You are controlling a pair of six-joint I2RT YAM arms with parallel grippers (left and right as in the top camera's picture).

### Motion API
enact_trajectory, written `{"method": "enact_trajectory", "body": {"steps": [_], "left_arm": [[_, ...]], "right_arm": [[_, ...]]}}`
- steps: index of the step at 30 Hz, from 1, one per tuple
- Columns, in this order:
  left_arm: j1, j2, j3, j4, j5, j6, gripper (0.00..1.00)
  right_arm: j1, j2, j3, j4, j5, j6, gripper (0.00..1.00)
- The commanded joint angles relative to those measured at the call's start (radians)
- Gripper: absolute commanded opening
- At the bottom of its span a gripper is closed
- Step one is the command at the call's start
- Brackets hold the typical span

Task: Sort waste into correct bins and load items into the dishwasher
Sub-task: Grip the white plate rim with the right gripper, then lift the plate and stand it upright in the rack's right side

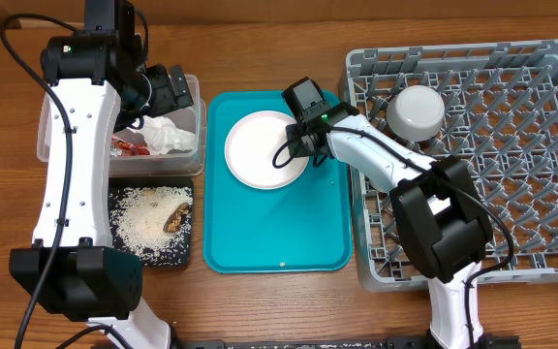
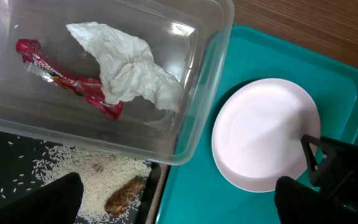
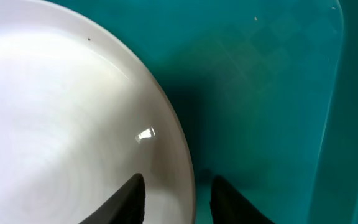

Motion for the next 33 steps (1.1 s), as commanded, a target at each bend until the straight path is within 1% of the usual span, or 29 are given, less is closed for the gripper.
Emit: {"method": "enact_trajectory", "body": {"steps": [1,6,8,9,10,11,15,18,23,30,32,33], "left_arm": [[0.000,-0.006,-0.002,0.000,-0.012,-0.011,1.00],[0.000,-0.006,-0.002,0.000,-0.012,-0.011,1.00],[0.000,-0.006,-0.002,0.000,-0.012,-0.011,1.00],[0.000,-0.006,-0.002,0.000,-0.012,-0.011,1.00],[0.000,-0.006,-0.002,0.000,-0.012,-0.011,1.00],[0.000,-0.006,-0.002,0.000,-0.012,-0.011,1.00],[0.000,-0.006,-0.002,0.000,-0.012,-0.011,1.00],[0.000,-0.006,-0.002,0.000,-0.012,-0.011,1.00],[0.000,-0.006,-0.002,0.000,-0.012,-0.011,1.00],[0.000,-0.006,-0.002,0.000,-0.012,-0.011,1.00],[0.000,-0.006,-0.002,0.000,-0.012,-0.011,1.00],[0.000,-0.006,-0.002,0.000,-0.012,-0.011,1.00]], "right_arm": [[0.001,0.005,-0.017,0.006,0.001,0.028,0.34],[0.001,0.005,-0.073,0.051,0.001,0.028,0.34],[0.001,0.005,-0.084,0.057,0.001,0.028,0.24],[0.001,0.005,-0.084,0.057,0.000,0.028,0.14],[0.001,0.004,-0.083,0.057,0.000,0.028,0.06],[0.002,-0.003,-0.082,0.055,0.001,0.027,0.04],[0.003,-0.044,-0.078,0.054,0.002,0.027,0.04],[-0.003,-0.111,-0.047,0.027,0.011,0.016,0.04],[-0.016,-0.271,-0.007,-0.027,0.099,-0.080,0.04],[-0.093,-0.545,-0.003,-0.143,0.318,-0.278,0.04],[-0.130,-0.613,-0.003,-0.153,0.391,-0.363,0.04],[-0.153,-0.647,-0.003,-0.154,0.423,-0.432,0.04]]}}
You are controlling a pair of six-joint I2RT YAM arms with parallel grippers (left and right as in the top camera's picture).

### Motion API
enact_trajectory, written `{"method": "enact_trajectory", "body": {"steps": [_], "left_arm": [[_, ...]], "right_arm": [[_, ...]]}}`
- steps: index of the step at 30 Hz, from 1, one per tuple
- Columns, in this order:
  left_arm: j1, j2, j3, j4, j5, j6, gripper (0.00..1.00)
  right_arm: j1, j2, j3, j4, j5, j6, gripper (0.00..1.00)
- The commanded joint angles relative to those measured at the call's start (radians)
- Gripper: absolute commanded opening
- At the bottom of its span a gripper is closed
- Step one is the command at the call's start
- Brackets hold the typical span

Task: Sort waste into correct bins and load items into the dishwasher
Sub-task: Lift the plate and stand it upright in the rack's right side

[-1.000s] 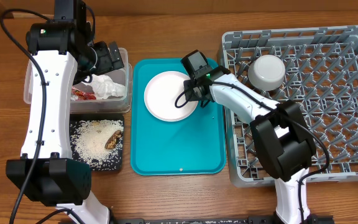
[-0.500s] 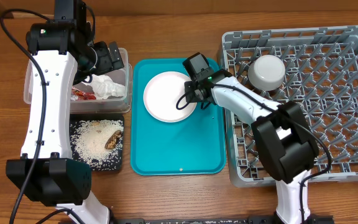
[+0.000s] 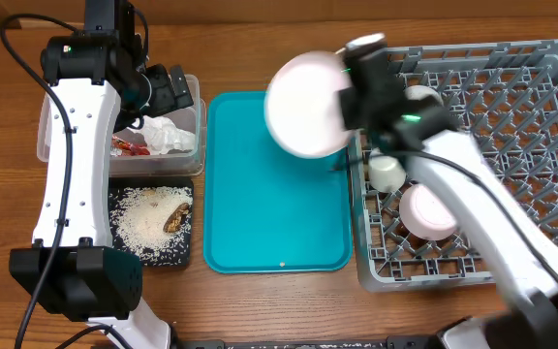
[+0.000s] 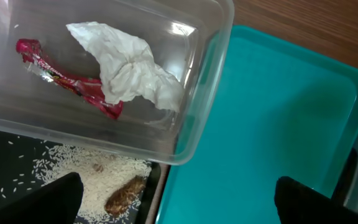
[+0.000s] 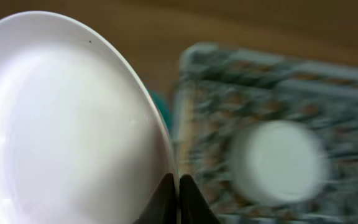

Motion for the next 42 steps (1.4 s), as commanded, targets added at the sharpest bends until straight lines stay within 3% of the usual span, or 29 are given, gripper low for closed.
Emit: {"method": "enact_trajectory", "body": {"steps": [1,5,10,16,22,42], "left_arm": [[0.000,-0.006,-0.002,0.001,-0.012,-0.011,1.00],[0.000,-0.006,-0.002,0.001,-0.012,-0.011,1.00],[0.000,-0.006,-0.002,0.001,-0.012,-0.011,1.00],[0.000,-0.006,-0.002,0.001,-0.012,-0.011,1.00],[0.000,-0.006,-0.002,0.001,-0.012,-0.011,1.00],[0.000,-0.006,-0.002,0.001,-0.012,-0.011,1.00]], "right_arm": [[-0.078,-0.133,0.029,-0.005,0.191,-0.262,0.04],[-0.180,-0.207,0.029,-0.005,0.200,-0.505,0.04],[-0.307,-0.222,0.029,-0.048,0.199,-0.630,0.04],[-0.428,-0.173,0.028,-0.192,0.200,-0.628,0.04],[-0.516,-0.113,0.028,-0.230,0.200,-0.621,0.04],[-0.529,-0.031,0.027,-0.229,0.345,-0.624,0.04]]}}
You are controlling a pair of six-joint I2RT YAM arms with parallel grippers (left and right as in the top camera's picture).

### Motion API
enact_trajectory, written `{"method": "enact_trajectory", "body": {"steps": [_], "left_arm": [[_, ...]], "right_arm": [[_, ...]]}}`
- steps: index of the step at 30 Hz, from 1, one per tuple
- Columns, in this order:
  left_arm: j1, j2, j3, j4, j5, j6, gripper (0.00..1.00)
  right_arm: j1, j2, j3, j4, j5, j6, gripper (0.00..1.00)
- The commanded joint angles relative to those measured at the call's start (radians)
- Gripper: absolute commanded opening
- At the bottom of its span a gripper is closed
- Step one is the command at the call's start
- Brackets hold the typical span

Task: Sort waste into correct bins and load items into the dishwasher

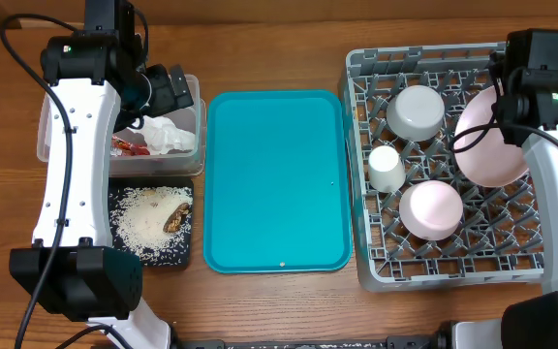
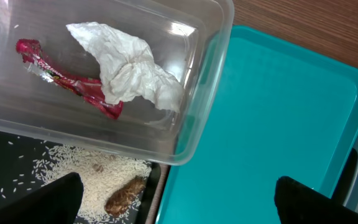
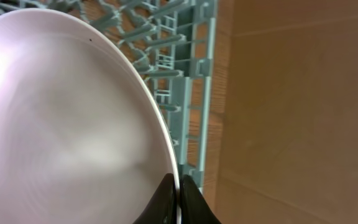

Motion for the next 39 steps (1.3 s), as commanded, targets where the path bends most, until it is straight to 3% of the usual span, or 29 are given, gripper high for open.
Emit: {"method": "enact_trajectory", "body": {"steps": [1,39], "left_arm": [[0.000,-0.006,-0.002,0.000,-0.012,-0.011,1.00],[0.000,-0.006,-0.002,0.000,-0.012,-0.011,1.00]], "right_arm": [[-0.002,-0.003,0.015,0.006,0.048,0.005,0.04],[0.006,-0.003,0.014,-0.034,-0.099,0.072,0.04]]}}
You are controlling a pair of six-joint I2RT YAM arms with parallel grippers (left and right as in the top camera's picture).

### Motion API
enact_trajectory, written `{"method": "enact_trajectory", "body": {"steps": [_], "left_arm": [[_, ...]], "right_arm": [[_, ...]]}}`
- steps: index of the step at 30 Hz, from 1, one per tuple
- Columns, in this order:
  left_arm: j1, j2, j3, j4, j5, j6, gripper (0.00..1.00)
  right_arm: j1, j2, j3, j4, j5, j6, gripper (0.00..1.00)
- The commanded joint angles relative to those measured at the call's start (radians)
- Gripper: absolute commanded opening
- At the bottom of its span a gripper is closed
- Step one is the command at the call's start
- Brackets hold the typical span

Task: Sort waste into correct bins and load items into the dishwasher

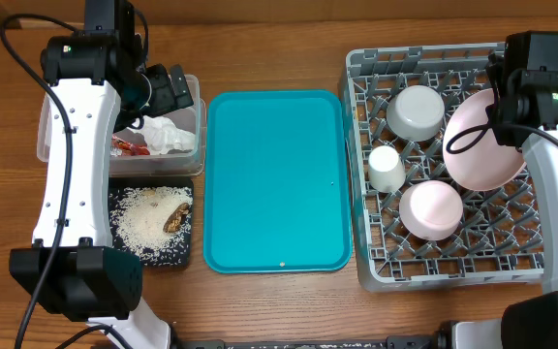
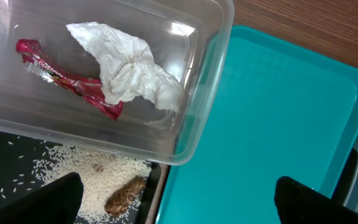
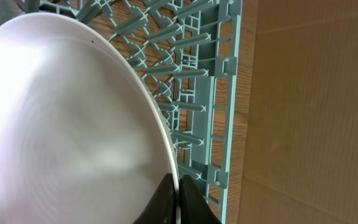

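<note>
A white plate (image 1: pixel 482 141) stands tilted over the right side of the grey dish rack (image 1: pixel 541 260), with my right gripper (image 3: pixel 175 198) shut on its rim; the plate (image 3: pixel 73 124) fills the right wrist view. In the rack sit a grey bowl (image 1: pixel 416 111), a small white cup (image 1: pixel 387 169) and a pink bowl (image 1: pixel 430 209). My left gripper (image 2: pixel 179 202) hangs open over the corner between the clear bin (image 2: pixel 194 134), the black bin and the teal tray (image 1: pixel 277 179). The clear bin holds a crumpled napkin (image 2: pixel 132 71) and a red wrapper (image 2: pixel 61 81).
The black bin (image 1: pixel 151 221) at the front left holds scattered rice (image 2: pixel 79 171) and a brown food lump (image 2: pixel 125 196). The wooden table (image 1: pixel 279 301) surrounds everything. The rack's tines (image 3: pixel 191 81) stand close behind the plate.
The plate in my right gripper has shifted slightly left and lower over the rack's right side. The left arm has not moved.
My right gripper first gripped the plate's rim on the teal tray. It then held the plate up over the tray's right edge, then over the rack's right side, where it now sits a little lower. The left gripper stayed open by the clear bin.
</note>
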Motion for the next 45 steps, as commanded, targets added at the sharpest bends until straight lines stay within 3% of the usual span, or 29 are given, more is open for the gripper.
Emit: {"method": "enact_trajectory", "body": {"steps": [1,13,15,18,25,28,31,34,39,45], "left_arm": [[0.000,-0.006,-0.002,0.000,-0.012,-0.011,1.00],[0.000,-0.006,-0.002,0.000,-0.012,-0.011,1.00],[0.000,-0.006,-0.002,0.000,-0.012,-0.011,1.00],[0.000,-0.006,-0.002,0.000,-0.012,-0.011,1.00],[0.000,-0.006,-0.002,0.000,-0.012,-0.011,1.00],[0.000,-0.006,-0.002,0.000,-0.012,-0.011,1.00],[0.000,-0.006,-0.002,0.000,-0.012,-0.011,1.00],[0.000,-0.006,-0.002,0.000,-0.012,-0.011,1.00],[0.000,-0.006,-0.002,0.000,-0.012,-0.011,1.00],[0.000,-0.006,-0.002,0.000,-0.012,-0.011,1.00]], "right_arm": [[0.010,-0.003,0.014,0.006,-0.003,0.012,0.04],[0.104,-0.003,0.014,-0.002,-0.002,0.012,0.05],[0.117,-0.003,0.014,-0.012,-0.003,0.014,0.19],[0.131,-0.003,0.014,-0.013,-0.019,0.024,0.29],[0.158,-0.003,0.014,-0.012,-0.102,0.050,0.41],[0.163,-0.003,0.014,-0.005,-0.177,0.055,0.68],[0.163,-0.003,0.014,0.025,-0.303,0.121,0.78],[0.163,-0.003,0.014,0.071,-0.489,0.192,0.99],[0.163,-0.003,0.014,0.203,-0.749,0.362,1.00],[0.163,-0.003,0.014,0.227,-0.866,0.462,1.00]]}}
